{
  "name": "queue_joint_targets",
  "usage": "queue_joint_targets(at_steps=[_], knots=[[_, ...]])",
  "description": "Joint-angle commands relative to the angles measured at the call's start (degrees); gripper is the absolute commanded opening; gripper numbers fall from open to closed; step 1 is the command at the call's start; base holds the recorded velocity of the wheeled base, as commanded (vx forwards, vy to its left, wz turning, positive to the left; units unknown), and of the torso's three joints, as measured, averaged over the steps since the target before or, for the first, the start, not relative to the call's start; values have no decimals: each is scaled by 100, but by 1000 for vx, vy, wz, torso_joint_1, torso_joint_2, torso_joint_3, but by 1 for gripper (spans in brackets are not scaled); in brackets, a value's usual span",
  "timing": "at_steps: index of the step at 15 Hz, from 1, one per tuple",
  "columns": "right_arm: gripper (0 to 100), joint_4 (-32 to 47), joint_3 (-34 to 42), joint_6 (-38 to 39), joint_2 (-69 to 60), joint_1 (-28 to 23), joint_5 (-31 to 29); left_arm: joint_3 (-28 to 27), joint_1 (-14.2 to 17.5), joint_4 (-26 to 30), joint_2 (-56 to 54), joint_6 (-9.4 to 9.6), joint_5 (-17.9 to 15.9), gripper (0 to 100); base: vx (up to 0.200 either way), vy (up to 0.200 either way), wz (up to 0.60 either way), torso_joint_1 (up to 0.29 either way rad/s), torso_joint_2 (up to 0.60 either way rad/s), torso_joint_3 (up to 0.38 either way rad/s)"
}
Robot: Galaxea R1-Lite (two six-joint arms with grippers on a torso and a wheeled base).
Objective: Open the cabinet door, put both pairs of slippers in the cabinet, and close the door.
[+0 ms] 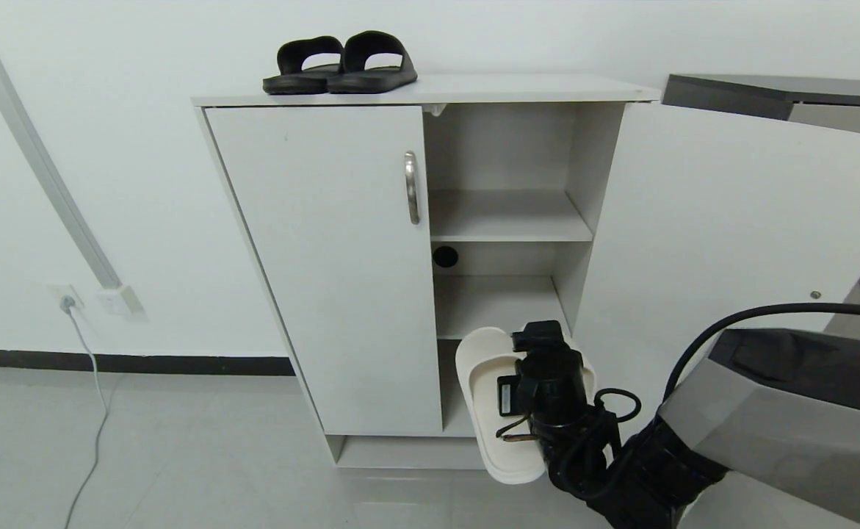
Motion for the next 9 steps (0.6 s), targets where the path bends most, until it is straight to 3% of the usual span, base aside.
queue_joint_targets(at_steps=[1,5,9], knots=[[0,-41,-127,-45,288,20,105,0,4,0,19,0,0,0,0,0,0,0,0,0],[0,73,-522,-62,499,-59,140,0,4,0,19,44,-17,0,0,0,0,0,0,0],[0,126,-610,-53,499,-94,149,0,4,0,10,79,-26,0,0,0,0,2,2,-157]])
